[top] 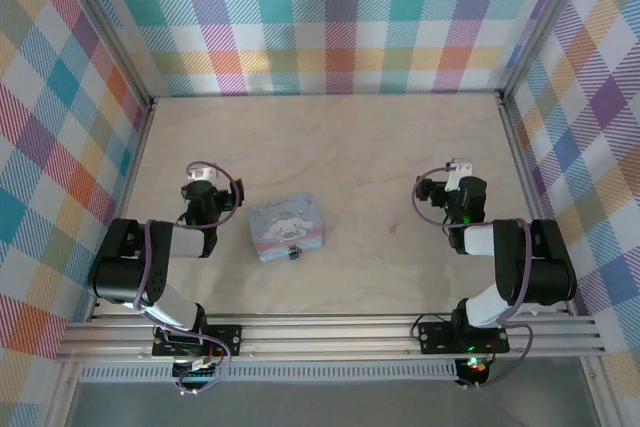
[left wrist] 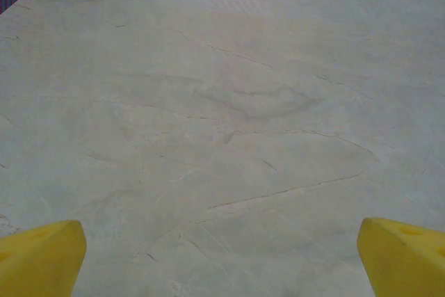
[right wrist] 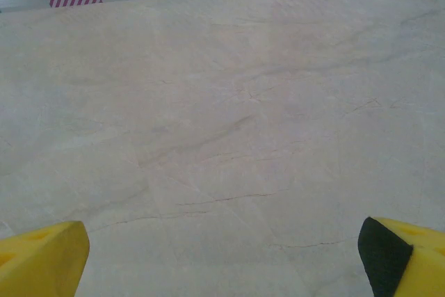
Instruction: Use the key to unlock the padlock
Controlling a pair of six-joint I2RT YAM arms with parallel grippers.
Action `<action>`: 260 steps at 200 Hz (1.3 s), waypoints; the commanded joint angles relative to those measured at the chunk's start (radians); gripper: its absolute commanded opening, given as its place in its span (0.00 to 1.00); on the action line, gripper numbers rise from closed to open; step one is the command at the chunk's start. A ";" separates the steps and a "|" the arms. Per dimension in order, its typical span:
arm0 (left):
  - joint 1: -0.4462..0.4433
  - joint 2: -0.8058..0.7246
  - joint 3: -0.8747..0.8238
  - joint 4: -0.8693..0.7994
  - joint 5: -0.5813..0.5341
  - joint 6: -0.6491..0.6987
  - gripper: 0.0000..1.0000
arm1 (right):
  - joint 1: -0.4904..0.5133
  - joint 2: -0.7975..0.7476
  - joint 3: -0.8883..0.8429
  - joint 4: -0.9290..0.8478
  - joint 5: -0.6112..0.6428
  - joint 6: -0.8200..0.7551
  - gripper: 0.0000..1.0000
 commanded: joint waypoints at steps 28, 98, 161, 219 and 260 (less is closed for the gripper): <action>0.001 0.004 0.012 -0.006 0.008 -0.009 1.00 | 0.001 0.005 0.021 0.000 -0.020 -0.014 1.00; 0.001 0.004 0.012 -0.005 0.009 -0.009 1.00 | 0.001 0.005 0.023 -0.004 -0.020 -0.012 1.00; 0.000 -0.143 0.028 -0.149 -0.034 -0.024 1.00 | -0.001 -0.102 0.047 -0.139 -0.033 -0.014 1.00; -0.005 -0.357 0.264 -0.684 -0.024 -0.374 1.00 | 0.012 -0.353 0.253 -0.707 -0.004 0.204 1.00; -0.005 -0.420 0.366 -0.968 0.183 -0.581 1.00 | 0.049 -0.385 0.401 -1.100 -0.062 0.406 1.00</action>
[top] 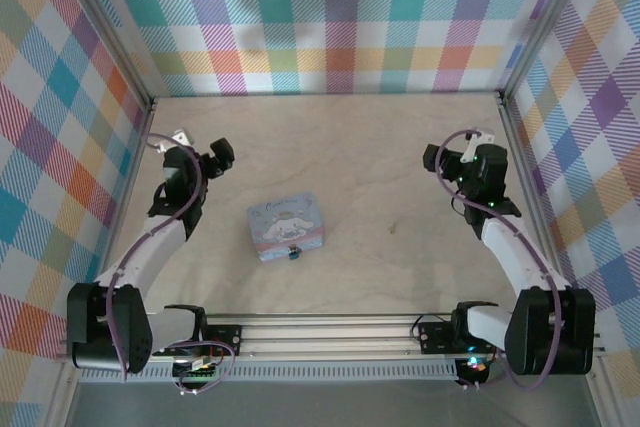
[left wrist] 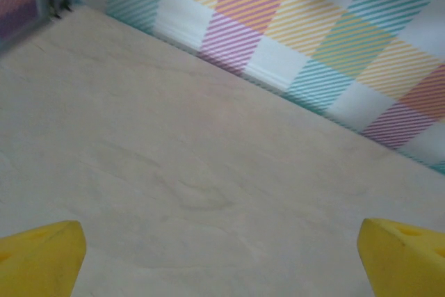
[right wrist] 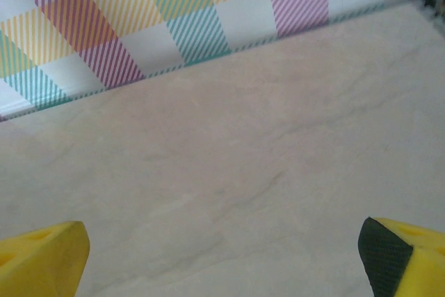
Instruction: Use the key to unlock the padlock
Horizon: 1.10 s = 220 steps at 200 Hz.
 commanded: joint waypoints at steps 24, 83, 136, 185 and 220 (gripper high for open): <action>-0.012 -0.068 0.077 -0.461 0.256 -0.219 1.00 | 0.072 0.003 0.076 -0.459 -0.097 0.219 0.99; -0.076 -0.118 0.029 -0.649 0.408 -0.309 1.00 | 0.235 0.122 0.061 -0.611 -0.094 0.257 0.87; -0.169 -0.117 -0.035 -0.655 0.399 -0.374 1.00 | 0.342 0.300 0.091 -0.596 -0.100 0.295 0.69; -0.219 -0.108 -0.081 -0.615 0.416 -0.417 1.00 | 0.354 0.346 0.080 -0.525 -0.089 0.319 0.54; -0.233 -0.086 -0.090 -0.597 0.422 -0.423 1.00 | 0.356 0.362 0.070 -0.512 -0.067 0.330 0.43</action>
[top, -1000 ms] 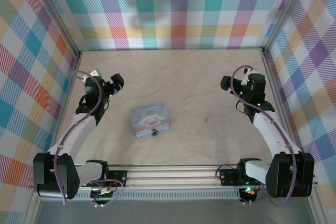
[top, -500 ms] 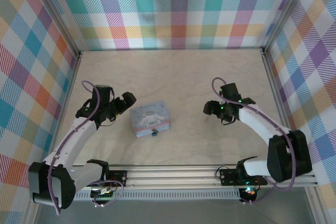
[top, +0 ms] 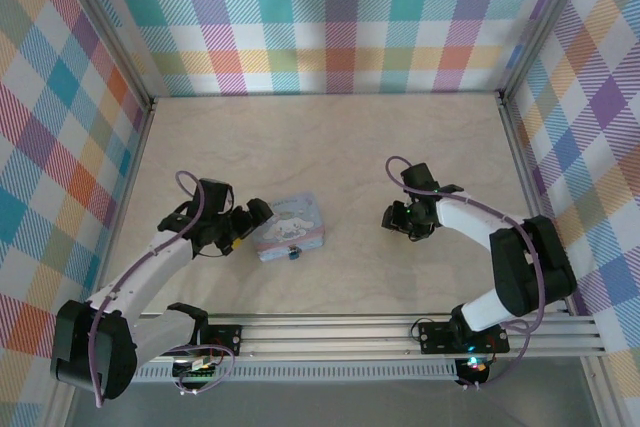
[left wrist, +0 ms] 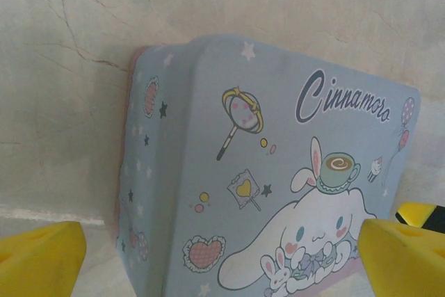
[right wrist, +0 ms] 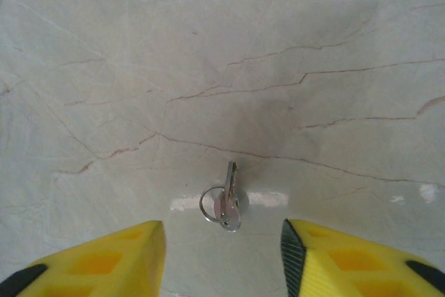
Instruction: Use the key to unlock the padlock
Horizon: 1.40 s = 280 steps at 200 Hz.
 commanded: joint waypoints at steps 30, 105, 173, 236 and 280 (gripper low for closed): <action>-0.022 0.024 -0.021 0.035 0.020 -0.029 1.00 | 0.007 0.028 -0.007 0.042 0.019 0.023 0.34; -0.027 0.032 -0.021 0.041 0.018 -0.029 1.00 | 0.016 0.068 -0.003 0.038 0.010 0.029 0.24; -0.030 0.043 -0.019 0.048 0.025 -0.032 1.00 | 0.025 0.079 -0.024 0.044 0.010 0.041 0.11; -0.055 0.060 -0.020 0.100 0.048 -0.070 1.00 | 0.028 -0.041 -0.027 0.055 0.047 -0.041 0.01; -0.088 0.088 -0.017 0.173 0.079 -0.120 1.00 | 0.033 -0.178 -0.036 0.117 -0.032 -0.227 0.00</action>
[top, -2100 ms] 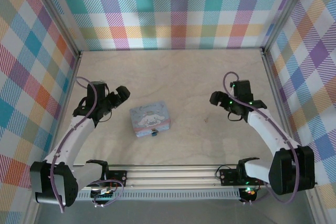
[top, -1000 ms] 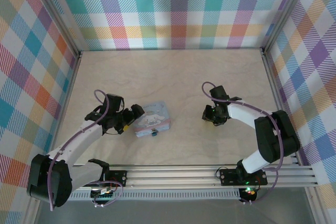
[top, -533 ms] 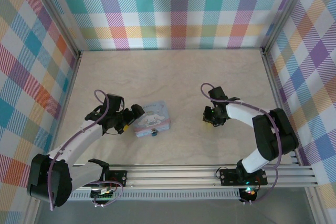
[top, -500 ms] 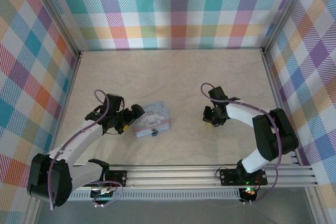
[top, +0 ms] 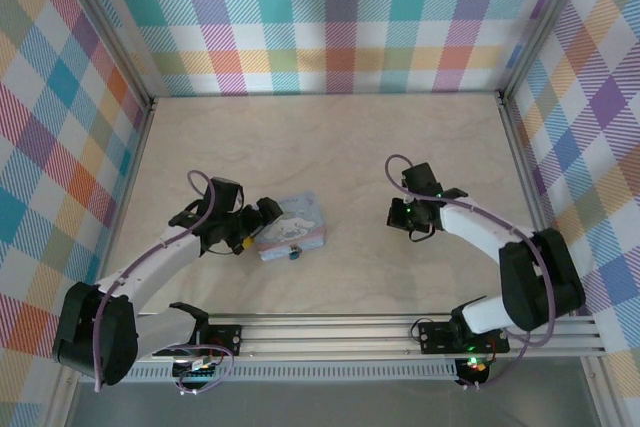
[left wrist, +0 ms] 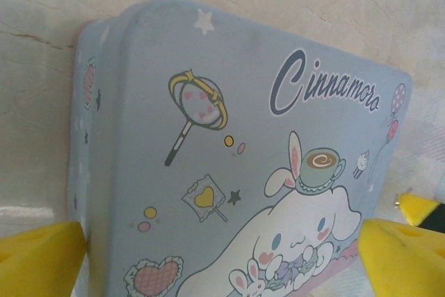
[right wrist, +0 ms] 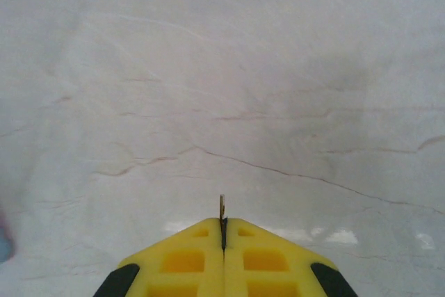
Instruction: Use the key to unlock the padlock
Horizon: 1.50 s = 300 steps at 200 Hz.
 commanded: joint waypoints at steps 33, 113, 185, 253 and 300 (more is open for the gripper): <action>-0.069 0.052 0.009 0.147 0.048 -0.087 1.00 | 0.033 -0.184 -0.039 0.122 -0.109 -0.249 0.00; -0.137 0.133 0.093 0.258 0.054 -0.048 0.96 | 0.087 -0.290 -0.099 0.327 -0.310 -0.335 0.00; -0.138 -0.023 0.238 0.138 0.077 0.253 0.76 | 0.122 -0.289 -0.097 0.442 -0.461 -0.370 0.02; -0.221 0.052 0.311 0.314 0.343 0.337 0.57 | 0.161 -0.239 -0.050 0.447 -0.520 -0.404 0.02; -0.254 0.100 0.323 0.323 0.313 0.293 0.51 | 0.203 -0.247 -0.044 0.434 -0.419 -0.444 0.01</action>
